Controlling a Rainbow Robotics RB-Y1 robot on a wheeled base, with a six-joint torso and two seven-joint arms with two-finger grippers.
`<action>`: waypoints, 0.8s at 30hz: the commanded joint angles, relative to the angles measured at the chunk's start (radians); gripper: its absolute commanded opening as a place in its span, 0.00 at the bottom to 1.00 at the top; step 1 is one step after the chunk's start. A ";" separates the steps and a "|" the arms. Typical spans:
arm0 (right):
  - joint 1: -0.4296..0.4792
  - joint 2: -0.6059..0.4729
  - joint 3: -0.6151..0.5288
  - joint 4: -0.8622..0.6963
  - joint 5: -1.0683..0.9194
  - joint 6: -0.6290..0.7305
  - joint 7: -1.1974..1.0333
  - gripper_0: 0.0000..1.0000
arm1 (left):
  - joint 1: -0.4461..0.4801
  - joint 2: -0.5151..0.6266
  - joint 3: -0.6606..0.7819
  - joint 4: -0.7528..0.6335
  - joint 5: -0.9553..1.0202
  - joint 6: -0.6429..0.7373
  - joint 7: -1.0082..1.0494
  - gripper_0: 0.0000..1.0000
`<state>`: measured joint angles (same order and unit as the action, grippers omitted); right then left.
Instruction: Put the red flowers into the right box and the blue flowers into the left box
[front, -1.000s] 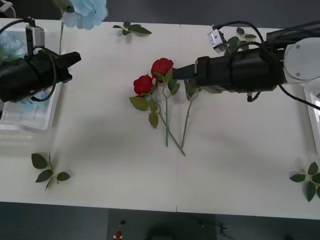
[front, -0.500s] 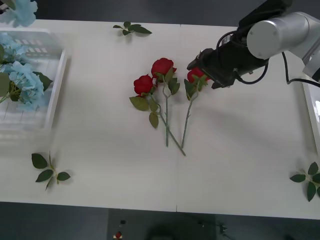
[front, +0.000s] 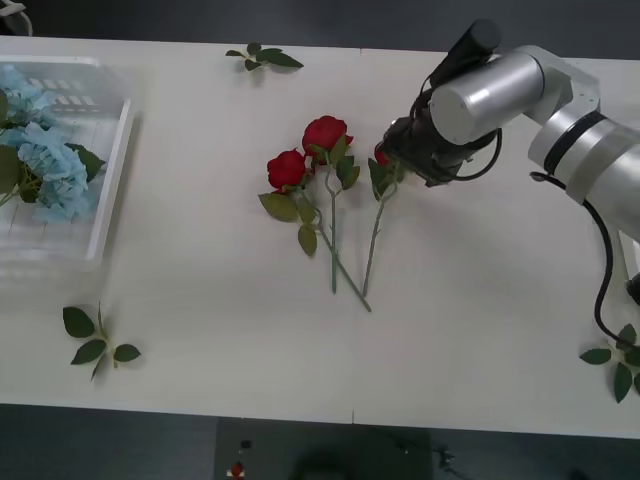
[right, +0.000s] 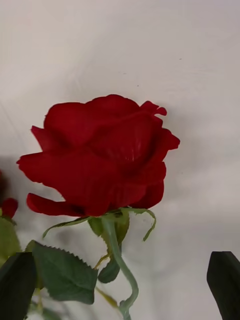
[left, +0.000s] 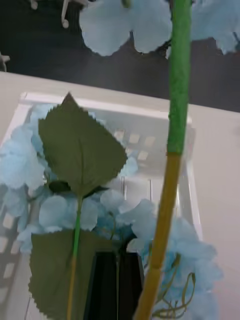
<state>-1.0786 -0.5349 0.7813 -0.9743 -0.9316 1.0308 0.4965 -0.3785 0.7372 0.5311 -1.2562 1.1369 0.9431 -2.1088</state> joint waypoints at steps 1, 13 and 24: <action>-0.032 0.050 -0.014 0.066 0.040 -0.048 -0.015 1.00 | 0.012 0.027 0.049 -0.029 -0.039 -0.003 -0.034 0.00; -0.032 0.127 -0.013 0.174 0.102 -0.081 -0.006 1.00 | 0.013 0.027 0.058 -0.029 -0.022 -0.014 -0.039 0.96; -0.030 0.131 0.016 0.175 0.108 -0.092 -0.021 0.00 | 0.012 0.028 -0.005 -0.150 0.369 0.117 -0.208 1.00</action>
<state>-1.0786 -0.4043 0.7956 -0.7915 -0.8283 0.9434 0.4965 -0.3553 0.7371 0.5742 -1.3131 1.4500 1.0608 -2.3186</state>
